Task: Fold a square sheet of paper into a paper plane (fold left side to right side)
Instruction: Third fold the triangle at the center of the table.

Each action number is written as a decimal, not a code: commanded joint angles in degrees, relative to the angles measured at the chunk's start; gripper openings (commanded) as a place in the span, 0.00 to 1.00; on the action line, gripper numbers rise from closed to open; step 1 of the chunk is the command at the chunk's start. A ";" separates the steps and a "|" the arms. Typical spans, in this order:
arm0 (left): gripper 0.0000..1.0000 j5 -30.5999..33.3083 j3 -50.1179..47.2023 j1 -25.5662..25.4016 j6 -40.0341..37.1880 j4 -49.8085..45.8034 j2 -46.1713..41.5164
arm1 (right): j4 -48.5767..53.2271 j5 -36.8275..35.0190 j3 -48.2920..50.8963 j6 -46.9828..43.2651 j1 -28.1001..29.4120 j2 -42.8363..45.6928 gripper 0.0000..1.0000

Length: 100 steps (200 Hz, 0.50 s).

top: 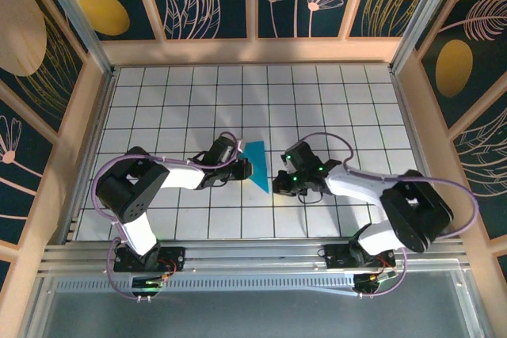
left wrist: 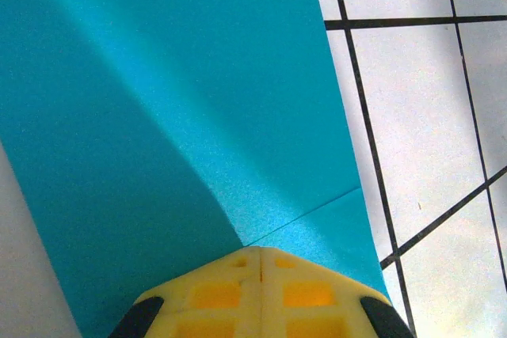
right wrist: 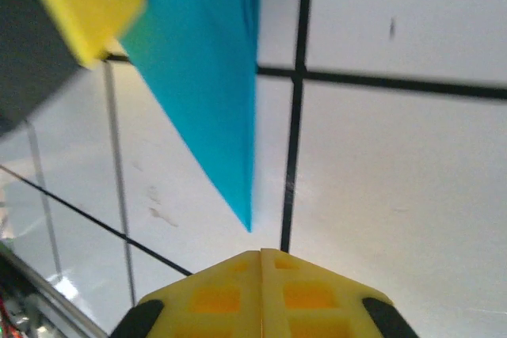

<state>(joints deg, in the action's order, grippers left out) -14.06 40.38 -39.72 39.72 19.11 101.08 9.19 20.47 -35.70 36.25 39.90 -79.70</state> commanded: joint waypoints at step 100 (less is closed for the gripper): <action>0.25 5.25 -0.41 -2.10 8.40 -8.97 -11.23 | -20.44 4.92 4.33 -10.99 -5.76 -1.16 0.41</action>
<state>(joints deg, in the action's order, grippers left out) -12.27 37.89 -42.50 46.70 14.72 94.39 -4.32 22.46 -31.44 28.73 34.15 -77.84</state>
